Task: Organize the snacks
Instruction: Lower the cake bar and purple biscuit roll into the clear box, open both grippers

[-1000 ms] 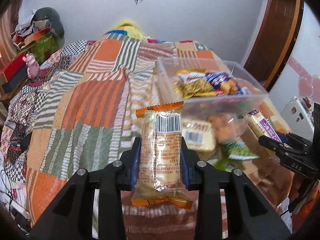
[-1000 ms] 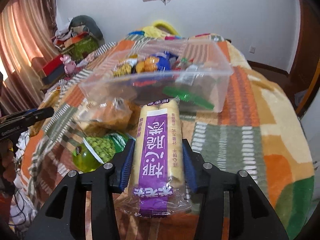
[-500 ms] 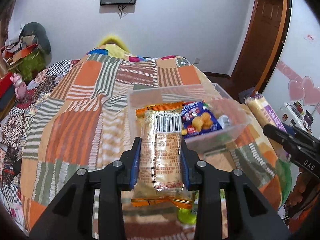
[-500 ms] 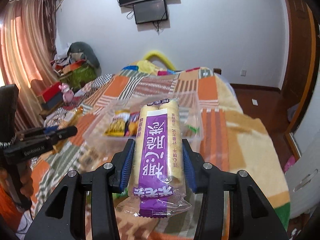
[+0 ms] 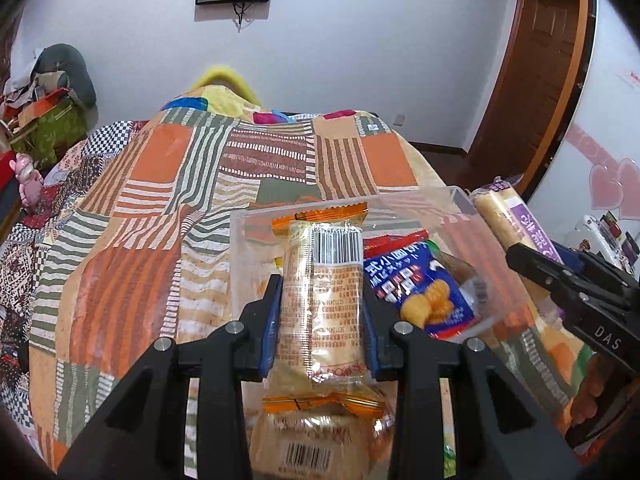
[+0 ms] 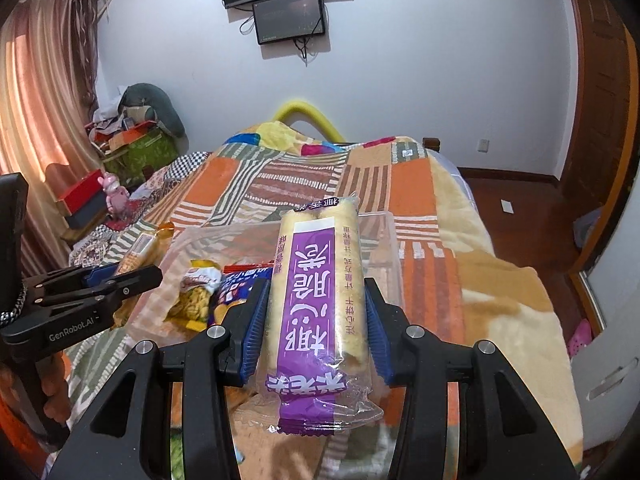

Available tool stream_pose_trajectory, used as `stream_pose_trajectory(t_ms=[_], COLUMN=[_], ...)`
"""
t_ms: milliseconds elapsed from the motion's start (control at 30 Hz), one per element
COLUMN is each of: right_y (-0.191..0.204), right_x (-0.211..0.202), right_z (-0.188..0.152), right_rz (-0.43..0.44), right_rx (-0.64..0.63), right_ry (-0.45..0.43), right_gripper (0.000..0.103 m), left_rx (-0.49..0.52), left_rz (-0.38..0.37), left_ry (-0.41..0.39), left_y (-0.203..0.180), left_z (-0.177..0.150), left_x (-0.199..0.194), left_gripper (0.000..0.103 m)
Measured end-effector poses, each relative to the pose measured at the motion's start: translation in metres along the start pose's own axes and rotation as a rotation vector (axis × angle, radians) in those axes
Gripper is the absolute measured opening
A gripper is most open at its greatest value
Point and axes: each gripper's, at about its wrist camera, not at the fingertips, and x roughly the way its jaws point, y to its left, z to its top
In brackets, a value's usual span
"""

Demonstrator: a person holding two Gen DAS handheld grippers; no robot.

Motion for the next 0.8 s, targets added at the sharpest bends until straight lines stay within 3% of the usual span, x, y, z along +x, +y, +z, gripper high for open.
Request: stream_pose_trajectory(t_ms=[400,533,800], right_y=[0.0,-0.001,0.005], right_x=[0.026,0.021,0.0], right_z=[-0.005,-0.004,-0.002], right_rz=[0.007,-0.01,0.003], right_rx=[-0.004,-0.009,-0.035], right_ry=[0.07,0.062,0.042], right_gripper=[0.042,0.047,0.049], left_rx=[-0.011,-0.012,-0.002], left_rz=[-0.001,-0.006,-0.005], left_ry=[0.042,0.033,-0.013], left_y=[0.007,0.007,0.007], left_z=[-0.005,-0.007,-0.007], left_x=[0.029,0.023,-0.013], left_gripper=[0.036,0.051,0.056])
